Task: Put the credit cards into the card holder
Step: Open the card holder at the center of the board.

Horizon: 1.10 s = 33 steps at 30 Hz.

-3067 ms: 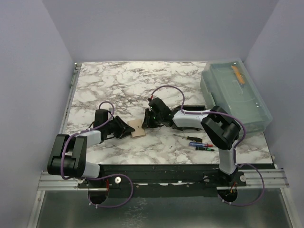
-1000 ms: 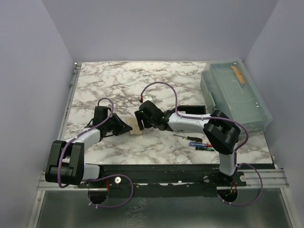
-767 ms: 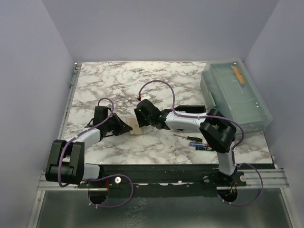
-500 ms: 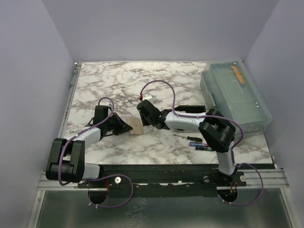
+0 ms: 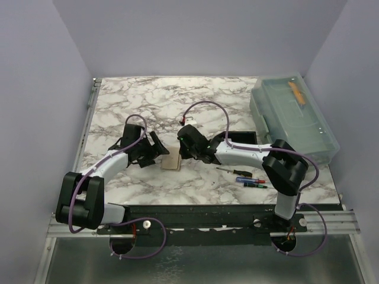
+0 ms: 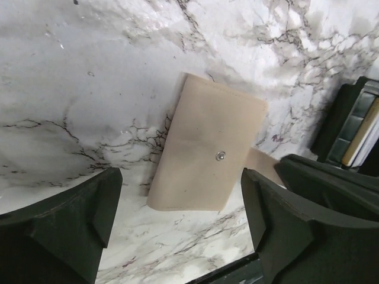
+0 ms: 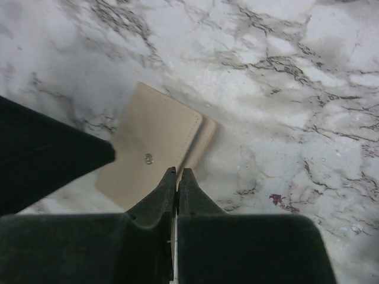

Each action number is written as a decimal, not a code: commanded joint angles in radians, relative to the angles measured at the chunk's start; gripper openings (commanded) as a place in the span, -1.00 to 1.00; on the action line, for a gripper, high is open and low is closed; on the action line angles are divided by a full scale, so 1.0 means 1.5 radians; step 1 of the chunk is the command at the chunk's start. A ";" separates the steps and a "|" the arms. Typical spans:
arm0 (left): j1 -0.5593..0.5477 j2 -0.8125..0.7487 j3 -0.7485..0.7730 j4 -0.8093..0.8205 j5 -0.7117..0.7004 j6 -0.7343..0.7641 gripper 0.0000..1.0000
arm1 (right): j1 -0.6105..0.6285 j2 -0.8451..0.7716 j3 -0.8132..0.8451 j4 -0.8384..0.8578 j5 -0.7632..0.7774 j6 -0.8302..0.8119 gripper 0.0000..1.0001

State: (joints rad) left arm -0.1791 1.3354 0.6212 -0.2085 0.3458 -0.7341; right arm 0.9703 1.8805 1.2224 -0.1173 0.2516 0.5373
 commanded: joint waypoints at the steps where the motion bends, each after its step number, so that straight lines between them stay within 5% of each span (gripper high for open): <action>1: -0.049 -0.018 0.038 -0.063 -0.099 0.033 0.79 | 0.002 -0.057 -0.018 0.052 -0.043 0.043 -0.99; 9: -0.140 -0.006 0.081 -0.084 -0.158 0.059 0.86 | -0.001 -0.072 -0.032 0.072 -0.051 0.058 -0.99; 18: -0.150 0.013 0.082 -0.084 -0.174 0.053 0.77 | -0.001 -0.090 -0.042 0.072 -0.045 0.060 -0.99; 33: -0.165 -0.010 0.087 -0.083 -0.140 0.051 0.98 | -0.002 -0.109 -0.047 0.069 -0.043 0.057 -0.99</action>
State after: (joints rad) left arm -0.4164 1.3628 0.7292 -0.3248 0.1223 -0.6636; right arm 0.9676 1.7569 1.1599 -0.0338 0.1925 0.6140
